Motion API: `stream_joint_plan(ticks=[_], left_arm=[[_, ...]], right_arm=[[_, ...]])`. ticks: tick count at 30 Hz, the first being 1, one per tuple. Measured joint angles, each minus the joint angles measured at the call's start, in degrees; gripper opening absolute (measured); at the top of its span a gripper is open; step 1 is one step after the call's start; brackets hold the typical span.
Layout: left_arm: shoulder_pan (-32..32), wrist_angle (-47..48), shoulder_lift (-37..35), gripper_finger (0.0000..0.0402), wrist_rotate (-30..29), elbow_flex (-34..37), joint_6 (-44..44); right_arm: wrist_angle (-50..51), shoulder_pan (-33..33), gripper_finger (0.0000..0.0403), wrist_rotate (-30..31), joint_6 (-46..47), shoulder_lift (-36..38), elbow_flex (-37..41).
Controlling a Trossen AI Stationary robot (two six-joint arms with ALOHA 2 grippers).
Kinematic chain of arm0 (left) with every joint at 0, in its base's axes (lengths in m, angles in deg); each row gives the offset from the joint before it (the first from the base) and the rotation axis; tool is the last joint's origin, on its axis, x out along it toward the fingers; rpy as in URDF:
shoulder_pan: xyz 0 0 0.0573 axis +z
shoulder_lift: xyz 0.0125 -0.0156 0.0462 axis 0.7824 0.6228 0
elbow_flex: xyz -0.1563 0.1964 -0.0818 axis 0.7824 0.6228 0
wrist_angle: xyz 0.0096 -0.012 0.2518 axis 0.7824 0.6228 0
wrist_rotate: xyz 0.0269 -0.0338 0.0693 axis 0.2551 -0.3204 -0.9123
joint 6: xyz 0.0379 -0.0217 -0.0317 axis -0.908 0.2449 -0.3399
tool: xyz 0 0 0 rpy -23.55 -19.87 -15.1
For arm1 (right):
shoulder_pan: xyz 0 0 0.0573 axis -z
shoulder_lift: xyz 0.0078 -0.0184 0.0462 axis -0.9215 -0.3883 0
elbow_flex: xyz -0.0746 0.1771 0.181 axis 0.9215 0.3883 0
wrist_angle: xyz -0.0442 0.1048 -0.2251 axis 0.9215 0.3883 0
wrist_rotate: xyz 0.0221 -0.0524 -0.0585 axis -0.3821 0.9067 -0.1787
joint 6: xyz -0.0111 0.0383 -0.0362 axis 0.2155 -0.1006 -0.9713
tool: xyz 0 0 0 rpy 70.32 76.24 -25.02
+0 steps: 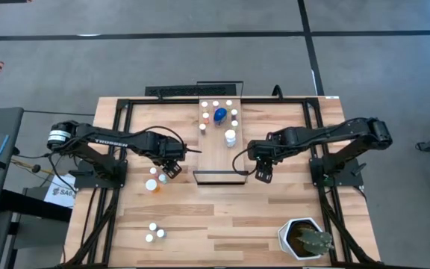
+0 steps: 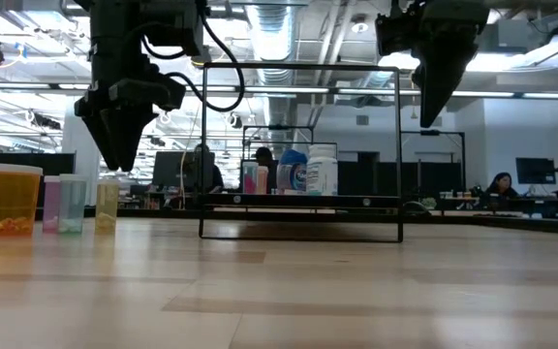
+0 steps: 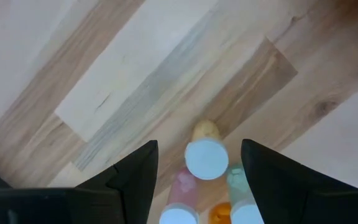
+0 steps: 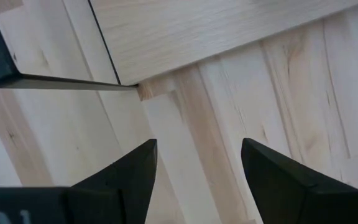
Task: Pick and place medicine bottles onto shelf by color
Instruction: Put the yellow pill bottle on the shelf
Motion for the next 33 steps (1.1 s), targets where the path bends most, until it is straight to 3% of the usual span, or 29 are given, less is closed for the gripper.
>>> stream_joint_plan(ticks=[5,12,21,33], left_arm=[[-0.7,-0.2,0.0,0.0217,-0.5,0.2,1.9],[-2.3,-3.5,0.0,0.0217,-0.4,6.0,8.3],[-2.3,-8.3,0.0,0.0215,-0.6,8.4,7.8],[-2.3,-8.2,0.0,0.0142,0.1,8.2,9.0]], right_arm=[[0.0,0.0,0.0255,0.0,0.0,0.0,0.0],[0.0,0.0,0.0255,0.0,-1.4,0.0,0.0],[-0.5,1.0,0.0255,0.0,-1.9,0.0,0.0],[-1.3,0.9,0.0255,0.0,-1.9,0.0,0.0]])
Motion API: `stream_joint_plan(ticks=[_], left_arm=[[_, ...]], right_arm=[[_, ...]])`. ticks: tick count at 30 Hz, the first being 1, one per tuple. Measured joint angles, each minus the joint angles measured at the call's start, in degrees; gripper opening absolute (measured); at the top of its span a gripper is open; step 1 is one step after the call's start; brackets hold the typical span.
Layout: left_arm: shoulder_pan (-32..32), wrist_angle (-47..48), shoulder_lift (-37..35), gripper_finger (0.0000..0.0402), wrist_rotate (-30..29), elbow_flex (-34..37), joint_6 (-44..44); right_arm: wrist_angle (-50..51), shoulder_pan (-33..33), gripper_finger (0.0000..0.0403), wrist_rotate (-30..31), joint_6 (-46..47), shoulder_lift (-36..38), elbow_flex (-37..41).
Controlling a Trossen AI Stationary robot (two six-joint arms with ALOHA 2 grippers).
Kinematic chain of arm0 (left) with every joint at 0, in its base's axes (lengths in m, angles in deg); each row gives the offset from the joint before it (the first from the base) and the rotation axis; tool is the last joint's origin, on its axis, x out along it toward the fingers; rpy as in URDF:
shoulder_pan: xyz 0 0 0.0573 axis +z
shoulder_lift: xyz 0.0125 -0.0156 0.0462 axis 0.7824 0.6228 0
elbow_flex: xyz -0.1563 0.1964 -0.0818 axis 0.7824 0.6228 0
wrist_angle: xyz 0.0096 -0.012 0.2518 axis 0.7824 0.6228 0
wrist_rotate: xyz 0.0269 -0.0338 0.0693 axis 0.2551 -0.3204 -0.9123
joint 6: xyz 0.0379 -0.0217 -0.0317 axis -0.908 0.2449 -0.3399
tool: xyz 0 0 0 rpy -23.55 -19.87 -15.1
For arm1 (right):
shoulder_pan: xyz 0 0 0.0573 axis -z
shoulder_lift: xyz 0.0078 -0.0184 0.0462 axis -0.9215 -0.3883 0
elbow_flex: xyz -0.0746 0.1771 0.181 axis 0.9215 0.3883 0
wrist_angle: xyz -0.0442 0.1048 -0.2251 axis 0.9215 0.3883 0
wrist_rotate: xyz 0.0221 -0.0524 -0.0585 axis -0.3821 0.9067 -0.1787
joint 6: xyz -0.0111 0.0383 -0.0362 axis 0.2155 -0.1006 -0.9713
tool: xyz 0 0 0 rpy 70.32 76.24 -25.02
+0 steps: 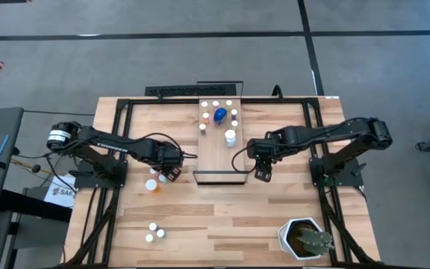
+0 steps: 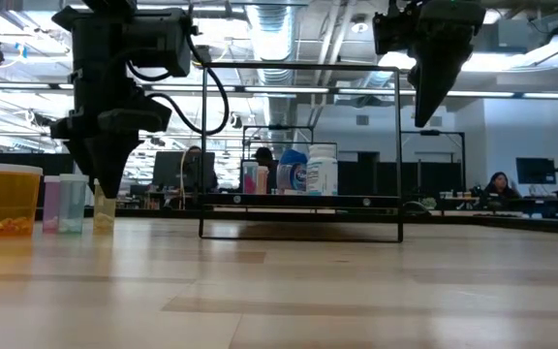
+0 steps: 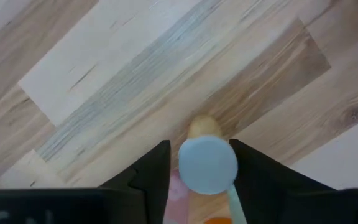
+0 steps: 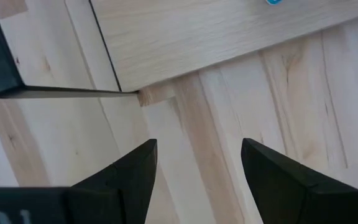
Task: Pick and place medicine bottles onto shelf by color
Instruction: Put the yellow pill bottle on the shelf
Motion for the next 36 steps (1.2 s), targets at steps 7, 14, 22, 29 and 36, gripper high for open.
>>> stream_joint_plan(ticks=[7,14,22,29,36], left_arm=[[0.0,0.2,0.0,0.0103,-0.4,-3.4,-2.4],[1.0,0.7,0.0,0.0100,-1.7,-8.4,-7.7],[9.2,-1.6,0.0,0.0102,-3.0,-14.4,-18.8],[14.6,-11.5,0.0,0.0102,1.3,-15.0,-25.1],[15.4,-17.3,0.2,0.0102,1.5,-15.0,-28.9]], right_arm=[[0.3,0.0,0.0255,0.0,-1.5,0.0,0.0],[1.7,0.0,0.0255,0.0,-3.9,0.1,0.0],[1.8,0.4,0.0255,0.0,-5.5,0.1,0.0],[1.8,0.3,0.0255,1.4,-5.5,0.1,0.0],[1.4,0.2,0.0255,1.9,-5.4,0.1,0.0]])
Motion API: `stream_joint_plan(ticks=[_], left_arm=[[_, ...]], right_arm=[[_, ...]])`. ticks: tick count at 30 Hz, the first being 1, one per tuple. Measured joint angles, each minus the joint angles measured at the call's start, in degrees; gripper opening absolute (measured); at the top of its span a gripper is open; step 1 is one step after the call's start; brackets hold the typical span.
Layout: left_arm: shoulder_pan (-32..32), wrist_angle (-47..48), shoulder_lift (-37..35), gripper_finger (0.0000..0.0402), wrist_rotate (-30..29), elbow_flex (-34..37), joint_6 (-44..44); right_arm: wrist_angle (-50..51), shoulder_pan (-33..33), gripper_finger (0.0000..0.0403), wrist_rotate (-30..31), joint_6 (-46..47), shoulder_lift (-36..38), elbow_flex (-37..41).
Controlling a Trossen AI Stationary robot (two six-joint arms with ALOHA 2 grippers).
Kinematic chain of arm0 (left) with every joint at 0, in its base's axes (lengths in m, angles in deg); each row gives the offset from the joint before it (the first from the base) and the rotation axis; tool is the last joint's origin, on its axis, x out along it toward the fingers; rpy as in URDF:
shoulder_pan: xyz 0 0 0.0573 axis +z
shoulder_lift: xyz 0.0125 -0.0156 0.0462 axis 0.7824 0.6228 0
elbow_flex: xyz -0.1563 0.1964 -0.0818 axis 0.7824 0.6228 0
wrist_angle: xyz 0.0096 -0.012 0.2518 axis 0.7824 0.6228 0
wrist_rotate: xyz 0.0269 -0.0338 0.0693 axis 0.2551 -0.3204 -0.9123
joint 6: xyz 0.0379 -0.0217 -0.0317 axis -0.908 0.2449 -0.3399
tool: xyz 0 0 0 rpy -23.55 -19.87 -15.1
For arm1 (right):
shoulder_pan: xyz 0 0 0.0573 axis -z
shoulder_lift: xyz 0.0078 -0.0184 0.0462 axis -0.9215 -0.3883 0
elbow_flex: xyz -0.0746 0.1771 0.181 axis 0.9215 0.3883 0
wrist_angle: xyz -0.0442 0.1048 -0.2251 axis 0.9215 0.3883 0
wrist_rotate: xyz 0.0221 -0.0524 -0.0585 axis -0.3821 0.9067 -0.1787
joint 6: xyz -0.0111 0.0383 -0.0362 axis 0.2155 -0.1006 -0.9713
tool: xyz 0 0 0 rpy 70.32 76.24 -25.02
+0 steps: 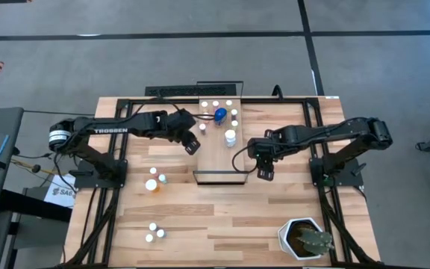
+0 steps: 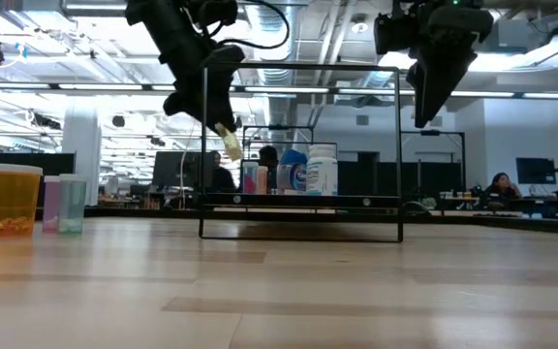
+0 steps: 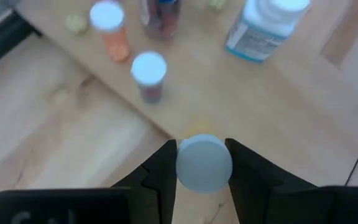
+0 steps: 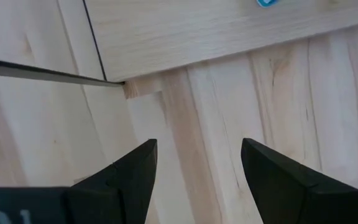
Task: Pick and place medicine bottles onto shelf by color
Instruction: Put the yellow pill bottle on the shelf
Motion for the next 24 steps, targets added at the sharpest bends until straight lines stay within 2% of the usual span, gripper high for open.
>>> stream_joint_plan(ticks=[6,10,16,24], left_arm=[[0.6,-4.0,3.0,0.0102,2.9,-0.9,-3.7],[0.9,-1.6,5.1,0.0102,4.0,-3.8,-5.8],[0.9,7.1,10.6,0.0102,4.6,-10.7,-7.2],[1.0,12.3,19.0,0.0103,6.0,-19.0,-8.1]], right_arm=[[-2.4,0.0,0.0255,0.2,0.3,0.2,0.8],[-6.2,0.1,0.0255,0.2,0.4,1.4,4.3],[-10.7,0.8,0.0255,0.2,-1.6,3.0,8.9],[-12.3,5.0,0.0255,0.2,-5.1,5.5,11.9]])
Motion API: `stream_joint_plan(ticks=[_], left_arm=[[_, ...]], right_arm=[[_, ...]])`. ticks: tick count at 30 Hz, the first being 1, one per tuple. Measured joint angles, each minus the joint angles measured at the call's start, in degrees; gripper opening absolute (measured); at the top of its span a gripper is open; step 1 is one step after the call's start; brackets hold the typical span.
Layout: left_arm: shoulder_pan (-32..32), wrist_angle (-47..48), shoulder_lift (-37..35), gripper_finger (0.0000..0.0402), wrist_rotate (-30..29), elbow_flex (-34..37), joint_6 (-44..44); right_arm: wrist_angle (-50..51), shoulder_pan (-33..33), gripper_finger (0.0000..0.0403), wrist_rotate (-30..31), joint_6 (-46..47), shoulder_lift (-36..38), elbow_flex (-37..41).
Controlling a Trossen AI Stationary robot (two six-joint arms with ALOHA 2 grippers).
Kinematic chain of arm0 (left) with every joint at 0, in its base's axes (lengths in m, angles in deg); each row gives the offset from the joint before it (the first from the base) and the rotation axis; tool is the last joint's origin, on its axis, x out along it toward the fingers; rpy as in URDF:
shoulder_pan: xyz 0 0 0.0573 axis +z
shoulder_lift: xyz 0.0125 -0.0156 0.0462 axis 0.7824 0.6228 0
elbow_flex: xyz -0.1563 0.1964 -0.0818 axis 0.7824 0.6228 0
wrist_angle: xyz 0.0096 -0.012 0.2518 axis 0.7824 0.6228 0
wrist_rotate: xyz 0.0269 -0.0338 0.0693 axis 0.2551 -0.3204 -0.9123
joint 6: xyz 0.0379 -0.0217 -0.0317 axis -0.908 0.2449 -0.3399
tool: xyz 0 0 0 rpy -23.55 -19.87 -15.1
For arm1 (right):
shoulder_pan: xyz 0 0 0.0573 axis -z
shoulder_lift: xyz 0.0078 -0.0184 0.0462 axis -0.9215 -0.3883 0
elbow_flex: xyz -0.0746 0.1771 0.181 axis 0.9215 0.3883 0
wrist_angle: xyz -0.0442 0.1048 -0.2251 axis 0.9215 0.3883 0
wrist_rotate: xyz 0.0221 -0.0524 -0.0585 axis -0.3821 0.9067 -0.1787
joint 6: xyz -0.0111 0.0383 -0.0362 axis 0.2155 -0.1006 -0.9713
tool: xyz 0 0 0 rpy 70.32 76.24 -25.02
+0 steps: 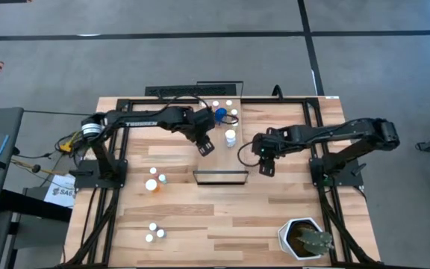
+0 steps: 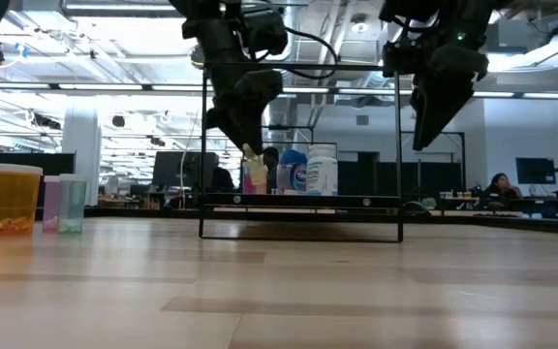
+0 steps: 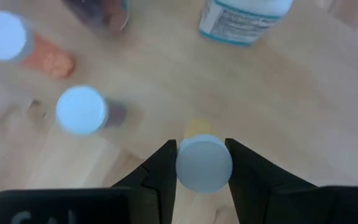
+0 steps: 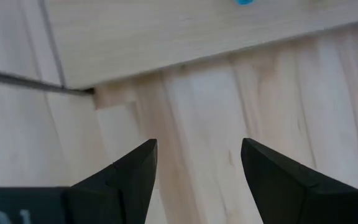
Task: Pick and place medicine bottles onto shelf by color
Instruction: Put the yellow pill bottle on the shelf
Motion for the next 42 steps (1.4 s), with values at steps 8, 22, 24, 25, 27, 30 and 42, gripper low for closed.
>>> stream_joint_plan(ticks=[8,22,24,25,27,30,42], left_arm=[[0.1,2.4,1.4,0.0103,-1.0,-2.4,0.8],[0.3,5.2,2.4,0.0103,-2.1,-1.7,2.3],[0.4,6.3,3.1,0.0103,-2.2,-1.5,1.9],[0.4,5.5,3.5,0.0103,-2.1,-1.6,1.7],[0.4,5.3,3.8,0.0103,-1.9,-1.7,1.5],[0.4,4.8,4.0,0.0103,-2.1,-1.8,1.1],[0.5,2.9,4.1,0.0103,-2.2,-1.6,1.0]], right_arm=[[0.0,3.9,0.0255,0.0,-3.0,1.6,0.7],[-1.3,9.6,0.0255,0.0,-3.2,1.3,0.7],[-0.9,9.8,0.0255,0.0,-4.0,1.5,0.7],[-0.4,9.6,0.0255,-0.1,-5.3,1.8,0.7],[-0.4,8.9,0.0255,-0.3,-7.8,3.4,1.5],[-4.3,7.7,0.0255,-0.6,-8.6,6.4,3.6],[-15.2,7.5,0.0255,-0.6,-5.4,23.0,15.4]])
